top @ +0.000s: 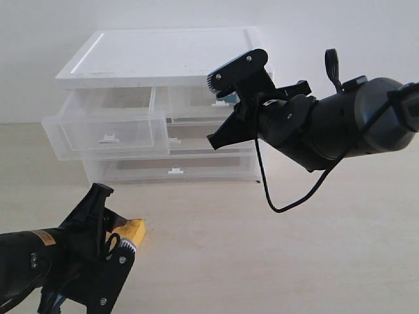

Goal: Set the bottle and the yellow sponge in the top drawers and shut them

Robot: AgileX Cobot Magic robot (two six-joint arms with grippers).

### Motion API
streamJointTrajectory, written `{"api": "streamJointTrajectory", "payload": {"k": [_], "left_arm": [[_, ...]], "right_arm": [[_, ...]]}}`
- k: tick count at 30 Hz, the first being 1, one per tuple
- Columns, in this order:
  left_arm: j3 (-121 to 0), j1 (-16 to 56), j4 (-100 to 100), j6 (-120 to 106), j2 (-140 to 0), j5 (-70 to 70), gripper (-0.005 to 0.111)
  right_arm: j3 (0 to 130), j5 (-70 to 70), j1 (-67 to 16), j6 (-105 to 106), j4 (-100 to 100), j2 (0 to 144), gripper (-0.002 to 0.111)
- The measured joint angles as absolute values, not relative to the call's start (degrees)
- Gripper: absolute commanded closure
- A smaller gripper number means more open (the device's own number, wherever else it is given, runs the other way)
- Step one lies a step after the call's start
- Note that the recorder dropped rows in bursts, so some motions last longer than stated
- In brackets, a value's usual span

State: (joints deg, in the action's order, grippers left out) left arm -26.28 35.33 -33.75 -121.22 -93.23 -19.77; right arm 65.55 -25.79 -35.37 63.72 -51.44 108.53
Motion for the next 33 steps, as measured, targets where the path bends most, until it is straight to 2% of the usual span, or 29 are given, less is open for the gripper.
{"api": "streamJointTrajectory", "payload": {"k": [10,33], "left_arm": [[-30.84,35.33,-34.39,-107.36,-93.36,-19.56,0.103],[-31.86,35.33,-36.87,-92.19,-93.36,-25.32,0.103]], "right_arm": [[65.55,-25.08,-35.26,63.72,-51.34,108.53,0.108],[65.55,-24.48,-34.94,63.72,-50.66,108.53,0.108]]}}
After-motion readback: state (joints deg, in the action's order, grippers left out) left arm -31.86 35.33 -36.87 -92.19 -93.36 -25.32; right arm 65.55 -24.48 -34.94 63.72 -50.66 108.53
